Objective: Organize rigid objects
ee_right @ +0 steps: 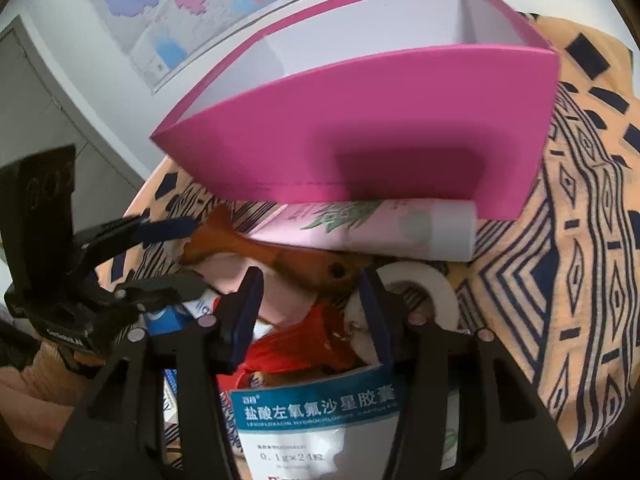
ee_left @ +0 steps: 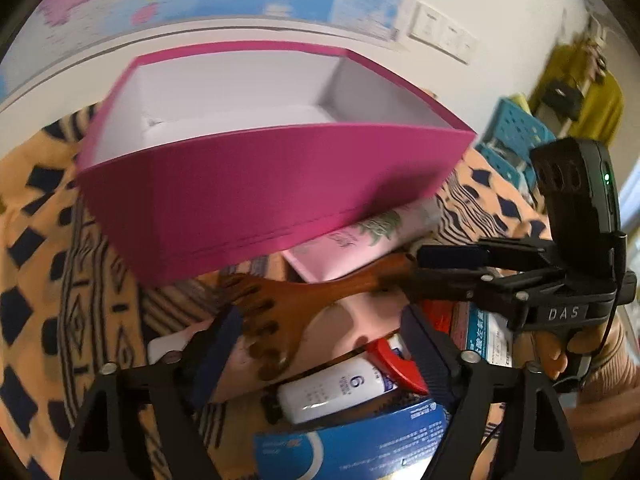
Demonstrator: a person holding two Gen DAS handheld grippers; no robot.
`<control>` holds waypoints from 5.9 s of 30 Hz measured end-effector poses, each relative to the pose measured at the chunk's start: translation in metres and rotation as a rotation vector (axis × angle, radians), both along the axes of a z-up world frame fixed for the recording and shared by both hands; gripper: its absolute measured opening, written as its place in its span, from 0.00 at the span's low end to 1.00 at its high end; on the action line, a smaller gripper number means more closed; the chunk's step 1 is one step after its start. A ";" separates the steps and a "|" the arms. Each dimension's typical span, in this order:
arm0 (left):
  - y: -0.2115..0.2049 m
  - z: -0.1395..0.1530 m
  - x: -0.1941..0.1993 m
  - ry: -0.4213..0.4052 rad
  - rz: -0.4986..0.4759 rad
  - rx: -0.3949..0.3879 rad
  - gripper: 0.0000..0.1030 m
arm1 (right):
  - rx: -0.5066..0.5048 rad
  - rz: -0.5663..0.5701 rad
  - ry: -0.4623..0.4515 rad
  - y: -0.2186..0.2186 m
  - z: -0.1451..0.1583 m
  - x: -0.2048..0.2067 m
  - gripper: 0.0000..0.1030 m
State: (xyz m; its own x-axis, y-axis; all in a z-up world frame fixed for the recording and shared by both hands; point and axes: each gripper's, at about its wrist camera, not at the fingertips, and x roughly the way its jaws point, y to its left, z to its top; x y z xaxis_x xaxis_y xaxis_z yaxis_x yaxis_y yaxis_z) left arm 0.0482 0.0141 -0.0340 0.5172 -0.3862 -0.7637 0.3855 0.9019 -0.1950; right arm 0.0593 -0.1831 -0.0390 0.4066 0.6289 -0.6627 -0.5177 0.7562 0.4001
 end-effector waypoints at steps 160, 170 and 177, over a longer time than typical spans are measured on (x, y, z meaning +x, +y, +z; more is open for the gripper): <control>-0.038 0.098 0.040 -0.175 0.020 -0.108 0.32 | 0.020 0.222 -0.341 0.046 0.132 0.031 0.16; -0.034 0.071 0.088 -0.054 0.096 -0.064 0.32 | -0.162 0.205 -0.336 0.073 0.113 0.090 0.16; -0.019 0.054 0.089 0.003 0.168 -0.051 0.36 | -0.190 0.194 -0.278 0.071 0.095 0.092 0.20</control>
State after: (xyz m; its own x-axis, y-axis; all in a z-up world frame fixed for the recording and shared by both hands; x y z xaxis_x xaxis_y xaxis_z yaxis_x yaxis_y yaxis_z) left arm 0.1372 -0.0045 0.0196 0.5755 -0.3332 -0.7469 0.2299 0.9423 -0.2432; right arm 0.1516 -0.1122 0.0560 0.4727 0.5885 -0.6559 -0.7271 0.6810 0.0871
